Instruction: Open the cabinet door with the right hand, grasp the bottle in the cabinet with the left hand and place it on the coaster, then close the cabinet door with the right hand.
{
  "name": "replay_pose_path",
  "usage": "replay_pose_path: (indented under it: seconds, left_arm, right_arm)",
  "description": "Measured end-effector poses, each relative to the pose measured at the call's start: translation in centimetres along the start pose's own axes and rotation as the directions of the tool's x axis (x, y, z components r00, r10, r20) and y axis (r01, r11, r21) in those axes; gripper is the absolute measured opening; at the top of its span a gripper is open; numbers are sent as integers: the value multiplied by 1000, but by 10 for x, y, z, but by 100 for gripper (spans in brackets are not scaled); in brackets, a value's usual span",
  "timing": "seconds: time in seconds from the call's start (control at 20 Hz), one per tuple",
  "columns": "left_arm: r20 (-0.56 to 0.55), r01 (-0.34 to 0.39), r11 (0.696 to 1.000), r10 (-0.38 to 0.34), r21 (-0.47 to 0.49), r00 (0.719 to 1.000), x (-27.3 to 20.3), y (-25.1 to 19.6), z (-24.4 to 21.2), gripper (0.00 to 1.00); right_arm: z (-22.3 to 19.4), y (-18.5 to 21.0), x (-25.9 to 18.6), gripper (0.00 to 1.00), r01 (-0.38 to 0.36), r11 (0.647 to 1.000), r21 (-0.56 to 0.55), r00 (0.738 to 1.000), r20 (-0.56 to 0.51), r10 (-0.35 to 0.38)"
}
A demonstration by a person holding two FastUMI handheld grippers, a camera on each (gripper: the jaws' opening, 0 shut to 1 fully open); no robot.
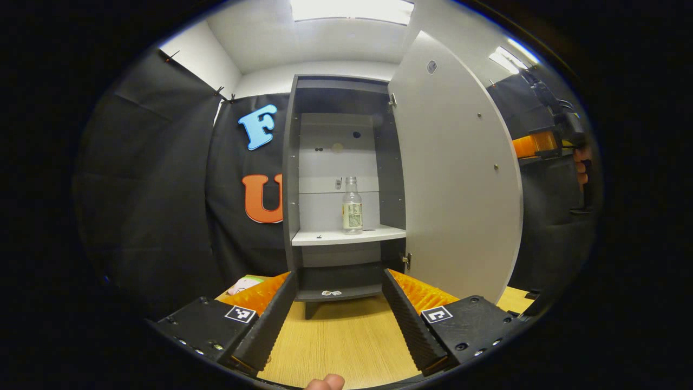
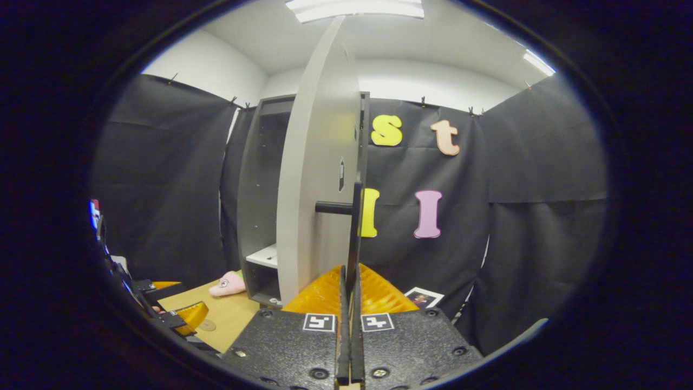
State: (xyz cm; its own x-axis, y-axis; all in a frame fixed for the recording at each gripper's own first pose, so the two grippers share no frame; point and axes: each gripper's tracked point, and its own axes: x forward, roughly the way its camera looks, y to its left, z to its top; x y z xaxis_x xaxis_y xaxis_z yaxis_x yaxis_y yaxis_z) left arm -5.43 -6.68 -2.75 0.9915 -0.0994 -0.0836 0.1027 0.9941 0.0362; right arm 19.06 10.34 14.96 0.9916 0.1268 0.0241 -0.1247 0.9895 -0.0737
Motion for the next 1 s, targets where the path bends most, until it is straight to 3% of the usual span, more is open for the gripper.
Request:
replay_pose_path:
  seconds: [0.15, 0.35, 0.55, 0.8, 0.85, 0.9, 0.95, 1.0]
  left_arm:
    - [2, -4, 1000, 4, -1, 1000, -3, -1, 0, 96]
    - [-2, -12, 1000, 12, -6, 1000, -7, -2, -1, 96]
    - [9, -36, 999, 36, -9, 999, -7, 2, 2, 96]
    - [12, -35, 999, 35, -24, 999, 8, -4, 4, 95]
    - [13, -29, 999, 30, -25, 999, 13, -5, 6, 95]
    - [15, -21, 999, 21, -32, 1000, 17, -8, 9, 95]
    - [21, -8, 999, 9, -45, 1000, 23, -12, 12, 95]
    - [27, 3, 998, -1, -58, 1000, 30, -14, 17, 95]
  right_arm:
    - [0, -14, 2, 4, 39, 999, -9, 999, 4, -39]
    - [-2, -14, 2, 4, 18, 999, 39, 1000, 1, -18]
    - [-9, -19, -18, 4, 17, 1000, 8, 1000, -5, -17]
    - [-17, -60, -55, 6, 140, 990, -30, 990, 25, -139]
    - [-21, -64, -54, 28, 156, 987, -32, 988, 23, -155]
    - [-23, -68, -52, 40, 167, 985, -28, 986, 27, -167]
    - [-25, -71, -48, 62, 173, 985, -27, 985, 26, -172]
    - [-28, -73, -47, 72, 179, 984, -22, 984, 22, -179]
